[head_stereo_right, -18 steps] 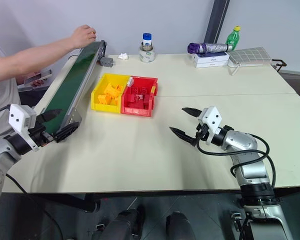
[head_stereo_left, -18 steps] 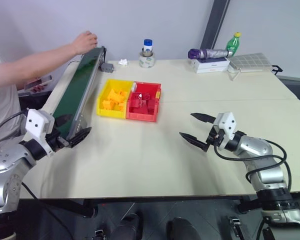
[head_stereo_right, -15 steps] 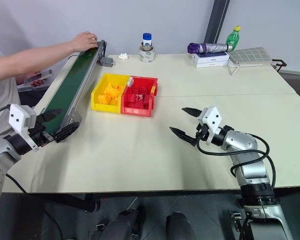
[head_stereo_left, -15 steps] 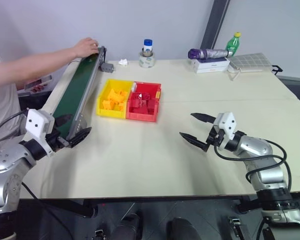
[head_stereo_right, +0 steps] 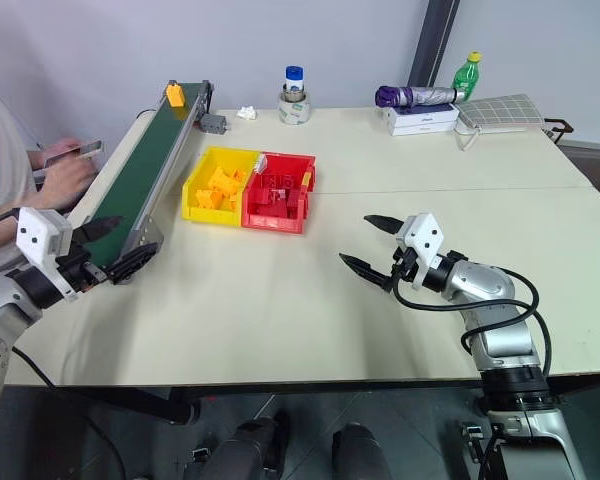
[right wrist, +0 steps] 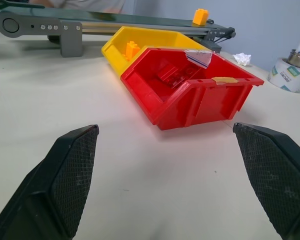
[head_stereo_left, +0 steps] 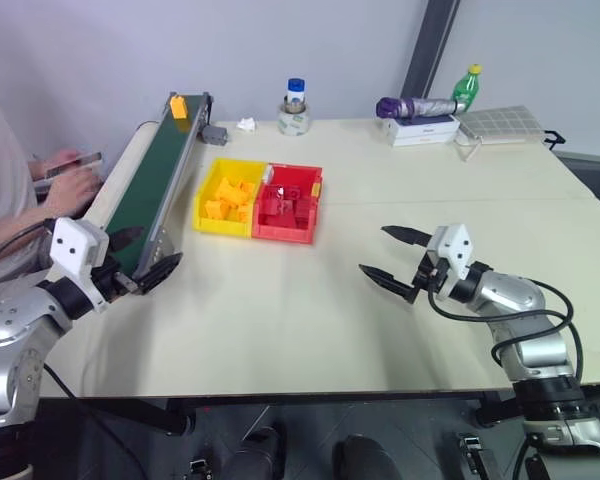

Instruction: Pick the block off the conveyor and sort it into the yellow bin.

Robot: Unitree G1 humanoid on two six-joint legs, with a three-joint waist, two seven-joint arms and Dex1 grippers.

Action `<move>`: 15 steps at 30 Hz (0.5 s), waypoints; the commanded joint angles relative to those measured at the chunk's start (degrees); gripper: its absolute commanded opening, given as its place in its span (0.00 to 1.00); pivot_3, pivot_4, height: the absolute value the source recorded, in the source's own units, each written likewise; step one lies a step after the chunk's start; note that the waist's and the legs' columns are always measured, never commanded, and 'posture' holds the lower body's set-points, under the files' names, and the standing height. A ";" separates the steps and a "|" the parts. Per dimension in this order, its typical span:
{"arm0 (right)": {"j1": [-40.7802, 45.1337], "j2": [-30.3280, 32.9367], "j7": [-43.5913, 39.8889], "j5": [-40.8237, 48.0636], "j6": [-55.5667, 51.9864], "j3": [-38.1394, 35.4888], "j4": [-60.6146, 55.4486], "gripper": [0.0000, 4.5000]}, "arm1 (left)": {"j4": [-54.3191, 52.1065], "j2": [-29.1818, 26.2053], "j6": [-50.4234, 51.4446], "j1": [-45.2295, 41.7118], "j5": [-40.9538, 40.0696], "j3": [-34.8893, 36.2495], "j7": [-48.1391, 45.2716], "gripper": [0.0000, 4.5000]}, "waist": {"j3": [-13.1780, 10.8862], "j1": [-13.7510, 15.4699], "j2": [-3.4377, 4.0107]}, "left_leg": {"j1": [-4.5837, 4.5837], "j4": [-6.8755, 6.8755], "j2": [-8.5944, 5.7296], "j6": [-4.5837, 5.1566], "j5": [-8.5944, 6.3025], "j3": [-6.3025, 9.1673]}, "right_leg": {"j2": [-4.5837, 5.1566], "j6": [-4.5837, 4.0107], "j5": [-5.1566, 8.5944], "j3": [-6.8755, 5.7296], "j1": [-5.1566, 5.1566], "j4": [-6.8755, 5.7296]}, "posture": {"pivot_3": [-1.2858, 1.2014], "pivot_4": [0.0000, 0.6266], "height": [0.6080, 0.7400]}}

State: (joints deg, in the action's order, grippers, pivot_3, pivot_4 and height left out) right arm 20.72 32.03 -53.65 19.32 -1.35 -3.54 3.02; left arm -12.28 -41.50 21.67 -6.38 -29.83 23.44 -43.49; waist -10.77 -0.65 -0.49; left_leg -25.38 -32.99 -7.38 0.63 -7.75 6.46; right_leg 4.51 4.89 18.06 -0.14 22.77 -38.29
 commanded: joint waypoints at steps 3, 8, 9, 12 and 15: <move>0.68 0.24 0.25 0.56 0.63 -1.00 -1.61 1.00 | -1.06 -0.45 -0.99 -0.37 -0.02 0.52 -0.09 0.99 | 0.00 0.00 0.00 | 0.00 0.00 0.00 0.00 0.00 0.00 | 0.00 0.00 0.00 0.00 0.00 0.00 | 0.52 0.24 1.00; 0.63 0.16 0.33 0.56 0.66 -0.99 -1.62 1.00 | -0.95 -0.20 -2.35 -0.63 0.66 0.55 -0.04 0.99 | 0.00 0.00 0.00 | 0.00 0.00 0.00 0.00 0.00 0.00 | 0.00 0.00 0.00 0.00 0.00 0.00 | 0.52 0.24 1.00; 0.62 0.14 0.33 0.56 0.68 -0.97 -1.60 1.00 | -1.05 -0.04 -2.66 -0.64 0.60 0.71 -0.03 0.99 | 0.00 0.01 0.00 | 0.00 0.00 0.00 0.00 0.00 0.00 | 0.00 0.00 0.00 0.00 0.00 0.01 | 0.52 0.24 1.00; 0.63 0.12 0.32 0.56 0.75 -0.95 -1.52 1.00 | -1.50 0.21 -3.13 -0.34 0.21 1.16 0.08 0.99 | 0.00 0.00 0.00 | 0.00 0.00 0.00 0.00 0.00 0.00 | 0.00 0.00 0.00 0.00 0.00 0.01 | 0.52 0.24 1.00; 0.63 0.13 0.27 0.57 0.79 -0.95 -1.43 1.00 | -1.96 0.48 -3.28 0.20 0.28 1.51 0.62 0.99 | 0.00 -0.01 0.00 | -0.01 0.00 0.00 0.00 0.00 0.00 | 0.00 0.00 0.00 0.00 0.00 0.01 | 0.52 0.24 1.00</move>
State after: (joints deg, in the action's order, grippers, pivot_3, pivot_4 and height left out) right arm 20.72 32.02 -53.49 19.32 -1.34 -3.53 3.02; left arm -12.32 -40.90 19.56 -6.31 -29.27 23.42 -43.29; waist -10.77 -0.66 -0.49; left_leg -25.39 -32.98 -7.38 0.64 -7.75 6.45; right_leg 4.51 4.89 18.06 -0.14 22.77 -38.27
